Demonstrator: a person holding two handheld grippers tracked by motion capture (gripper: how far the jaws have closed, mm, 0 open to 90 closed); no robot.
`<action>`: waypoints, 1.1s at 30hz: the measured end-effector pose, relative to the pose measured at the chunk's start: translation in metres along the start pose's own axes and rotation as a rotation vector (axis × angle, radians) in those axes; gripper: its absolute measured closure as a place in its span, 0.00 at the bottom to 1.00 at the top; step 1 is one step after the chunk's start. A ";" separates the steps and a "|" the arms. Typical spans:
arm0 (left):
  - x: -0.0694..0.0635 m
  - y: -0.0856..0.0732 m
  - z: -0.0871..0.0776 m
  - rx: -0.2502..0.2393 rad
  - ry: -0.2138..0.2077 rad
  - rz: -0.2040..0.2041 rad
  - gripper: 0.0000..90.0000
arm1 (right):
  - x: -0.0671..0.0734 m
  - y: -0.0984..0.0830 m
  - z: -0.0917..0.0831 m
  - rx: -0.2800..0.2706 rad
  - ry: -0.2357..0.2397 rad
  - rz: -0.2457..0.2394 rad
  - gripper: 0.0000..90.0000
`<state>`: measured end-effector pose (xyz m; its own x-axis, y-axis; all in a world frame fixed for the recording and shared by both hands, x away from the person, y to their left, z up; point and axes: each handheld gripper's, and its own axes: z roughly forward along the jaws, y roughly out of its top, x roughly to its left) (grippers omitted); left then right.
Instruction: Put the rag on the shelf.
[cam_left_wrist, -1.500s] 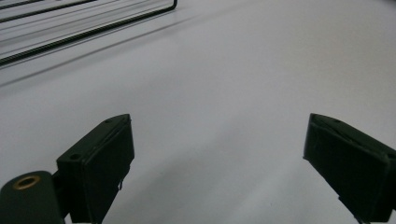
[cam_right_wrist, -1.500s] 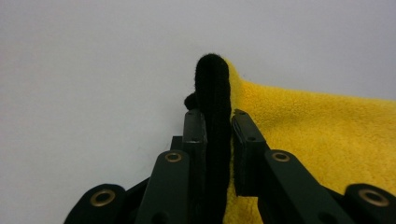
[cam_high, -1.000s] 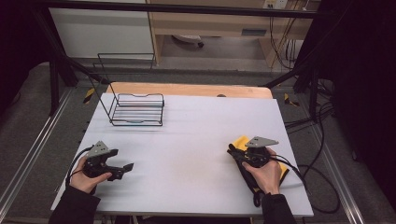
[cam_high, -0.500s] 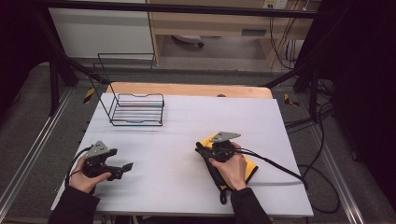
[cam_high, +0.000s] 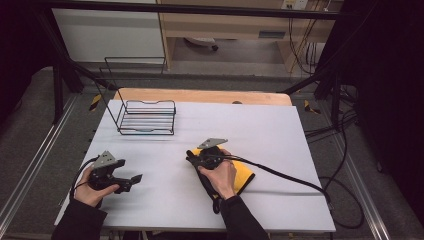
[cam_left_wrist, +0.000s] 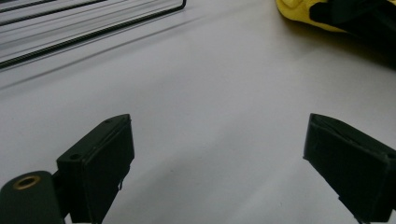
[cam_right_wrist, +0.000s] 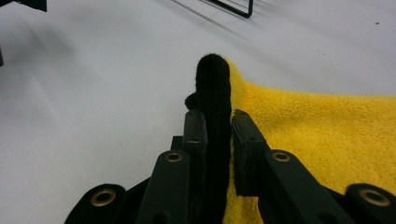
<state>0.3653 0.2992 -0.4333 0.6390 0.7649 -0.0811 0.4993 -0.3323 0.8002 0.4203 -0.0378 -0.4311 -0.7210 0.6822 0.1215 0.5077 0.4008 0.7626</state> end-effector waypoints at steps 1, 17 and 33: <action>0.000 0.000 0.000 0.000 0.000 0.000 0.09 | 0.002 0.001 0.004 0.004 -0.002 -0.003 0.87; -0.001 0.000 0.001 0.001 -0.004 0.006 0.09 | 0.014 0.008 0.031 0.027 0.058 -0.052 0.64; -0.008 0.001 0.005 0.017 -0.017 0.009 0.09 | -0.053 -0.029 -0.062 0.028 -0.079 -0.072 0.42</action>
<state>0.3634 0.2897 -0.4345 0.6534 0.7523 -0.0841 0.5033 -0.3487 0.7906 0.4145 -0.1236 -0.4198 -0.7171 0.6968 0.0160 0.4701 0.4666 0.7492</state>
